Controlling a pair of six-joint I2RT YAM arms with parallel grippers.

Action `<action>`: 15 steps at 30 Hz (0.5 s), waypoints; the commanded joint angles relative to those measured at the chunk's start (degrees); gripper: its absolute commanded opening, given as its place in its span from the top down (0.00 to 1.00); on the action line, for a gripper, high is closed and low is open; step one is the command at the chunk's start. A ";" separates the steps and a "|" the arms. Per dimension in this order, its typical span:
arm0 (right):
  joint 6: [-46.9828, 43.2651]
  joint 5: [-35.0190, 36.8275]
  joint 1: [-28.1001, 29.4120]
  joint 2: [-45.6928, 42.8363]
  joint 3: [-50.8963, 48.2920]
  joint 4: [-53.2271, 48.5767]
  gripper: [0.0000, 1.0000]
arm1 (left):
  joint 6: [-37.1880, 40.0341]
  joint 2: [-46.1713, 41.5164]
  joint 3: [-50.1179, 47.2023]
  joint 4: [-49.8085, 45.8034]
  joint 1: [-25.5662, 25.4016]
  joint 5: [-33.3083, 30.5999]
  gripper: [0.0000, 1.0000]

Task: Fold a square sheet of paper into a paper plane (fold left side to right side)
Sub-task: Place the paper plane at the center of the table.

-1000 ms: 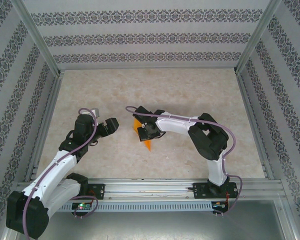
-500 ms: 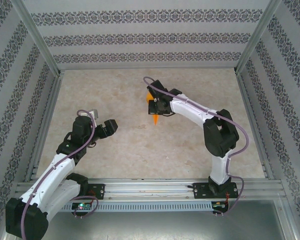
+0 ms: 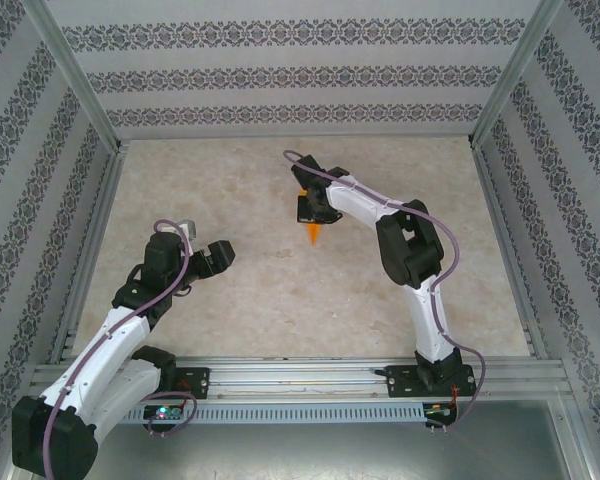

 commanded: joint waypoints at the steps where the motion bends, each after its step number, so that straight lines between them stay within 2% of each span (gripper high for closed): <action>1: -1.32 -0.82 -0.04 1.27 1.96 -2.45 0.97 | 0.73 0.38 0.86 -1.40 0.82 0.53 0.08; 15: -1.86 -1.62 -0.04 3.65 0.86 -2.15 0.93 | 0.81 1.87 1.60 -1.46 0.87 1.06 0.08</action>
